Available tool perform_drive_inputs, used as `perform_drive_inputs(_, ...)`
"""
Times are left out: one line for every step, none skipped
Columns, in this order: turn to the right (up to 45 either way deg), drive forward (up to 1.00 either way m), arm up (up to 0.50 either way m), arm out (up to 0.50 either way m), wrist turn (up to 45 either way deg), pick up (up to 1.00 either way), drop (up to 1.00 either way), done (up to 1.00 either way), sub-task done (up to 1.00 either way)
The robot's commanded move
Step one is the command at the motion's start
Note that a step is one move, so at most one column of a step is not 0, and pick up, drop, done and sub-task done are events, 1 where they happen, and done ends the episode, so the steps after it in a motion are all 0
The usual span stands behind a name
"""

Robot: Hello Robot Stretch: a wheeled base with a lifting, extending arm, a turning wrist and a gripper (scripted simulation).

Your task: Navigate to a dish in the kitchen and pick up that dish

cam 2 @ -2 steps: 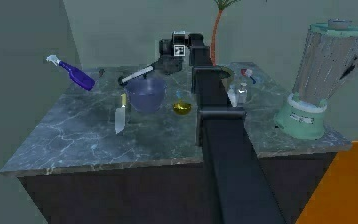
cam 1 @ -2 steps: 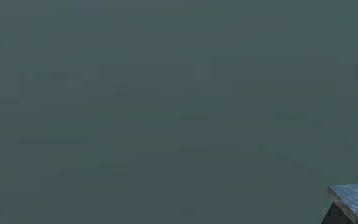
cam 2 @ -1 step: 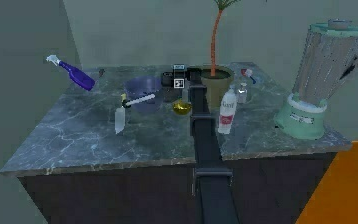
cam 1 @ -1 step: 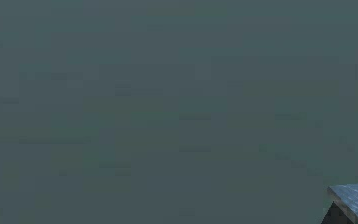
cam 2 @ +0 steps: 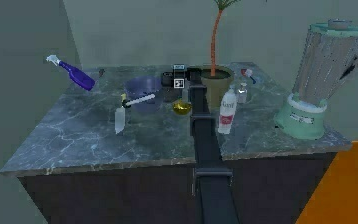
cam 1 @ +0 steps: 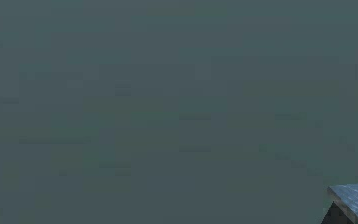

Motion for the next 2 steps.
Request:
perform_drive_inputs(0.0,0.0,0.1,0.0,0.0,0.0,0.0,0.0,0.0)
perform_drive_inputs(0.0,0.0,0.0,0.0,0.0,0.0,0.0,1.0,0.0)
